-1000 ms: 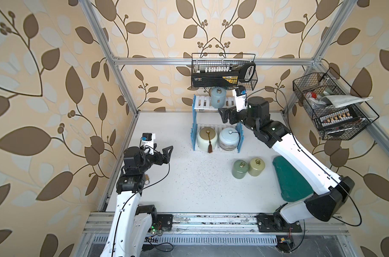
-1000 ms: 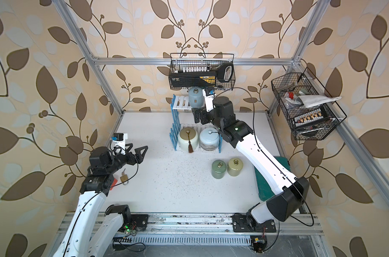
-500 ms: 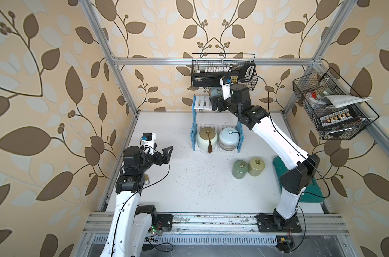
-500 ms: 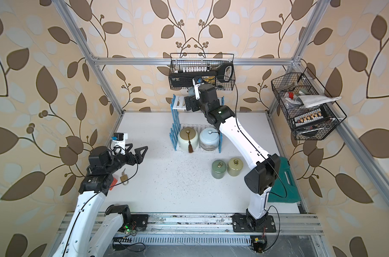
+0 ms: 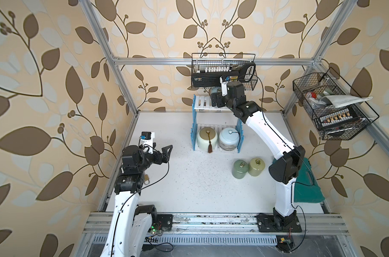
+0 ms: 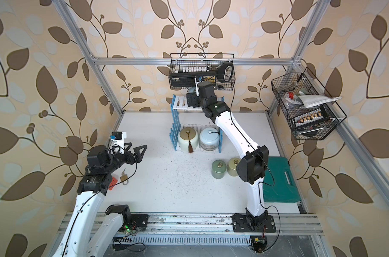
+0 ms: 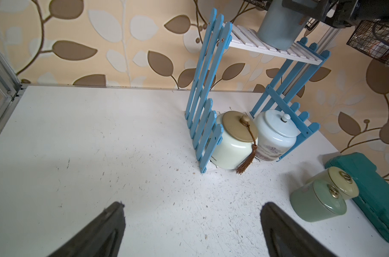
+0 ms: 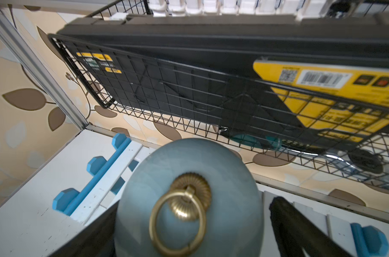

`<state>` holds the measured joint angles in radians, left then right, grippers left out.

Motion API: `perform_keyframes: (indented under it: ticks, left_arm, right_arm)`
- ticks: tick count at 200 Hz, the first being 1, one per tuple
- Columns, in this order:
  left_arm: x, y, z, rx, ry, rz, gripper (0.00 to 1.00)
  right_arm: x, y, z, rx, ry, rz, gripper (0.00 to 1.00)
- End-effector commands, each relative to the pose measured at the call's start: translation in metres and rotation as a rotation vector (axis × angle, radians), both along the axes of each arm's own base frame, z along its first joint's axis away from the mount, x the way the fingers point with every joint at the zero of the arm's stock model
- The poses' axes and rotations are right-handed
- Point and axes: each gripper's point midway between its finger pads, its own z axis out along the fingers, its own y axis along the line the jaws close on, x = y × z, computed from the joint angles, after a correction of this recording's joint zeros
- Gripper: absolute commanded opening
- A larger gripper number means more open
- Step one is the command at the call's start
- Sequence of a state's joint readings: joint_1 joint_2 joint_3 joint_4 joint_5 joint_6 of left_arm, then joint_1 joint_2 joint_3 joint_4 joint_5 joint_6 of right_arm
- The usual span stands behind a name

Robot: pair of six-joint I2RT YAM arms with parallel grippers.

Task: Remove the tea canisters from the shelf
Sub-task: Pick up the tea canister from the shelf.

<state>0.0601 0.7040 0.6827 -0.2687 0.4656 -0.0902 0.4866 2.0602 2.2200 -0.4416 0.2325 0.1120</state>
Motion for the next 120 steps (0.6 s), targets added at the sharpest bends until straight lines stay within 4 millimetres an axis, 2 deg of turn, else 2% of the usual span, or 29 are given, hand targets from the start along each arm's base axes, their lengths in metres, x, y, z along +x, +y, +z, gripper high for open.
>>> perform_keyframes:
  ticks: [1, 31, 53, 74, 96, 120]
  left_arm:
    - [0.000, 0.000, 0.025, 0.010, -0.079, -0.005, 0.99]
    - [-0.003, -0.003, 0.023, 0.009, -0.071, -0.020, 0.99]
    - [-0.002, -0.004, 0.024, 0.004, -0.081, -0.029, 0.99]
    - [-0.003, -0.005, 0.023, 0.003, -0.073, -0.031, 0.99]
    - [-0.002, -0.005, 0.024, 0.005, -0.087, -0.032, 0.99]
    - [-0.003, -0.004, 0.022, 0.005, -0.072, -0.026, 0.99]
  right_arm:
    - [0.008, 0.001, 0.002, 0.005, -0.009, -0.015, 0.99]
    - [0.016, 0.001, 0.001, 0.009, -0.021, -0.025, 0.99]
    - [0.018, 0.003, 0.004, 0.019, -0.024, -0.016, 0.92]
    - [0.019, 0.006, 0.006, 0.030, -0.032, -0.003, 0.79]
    - [0.016, 0.009, 0.012, 0.040, -0.031, 0.015, 0.60]
    - [0.010, 0.011, 0.020, 0.054, -0.040, 0.025, 0.46]
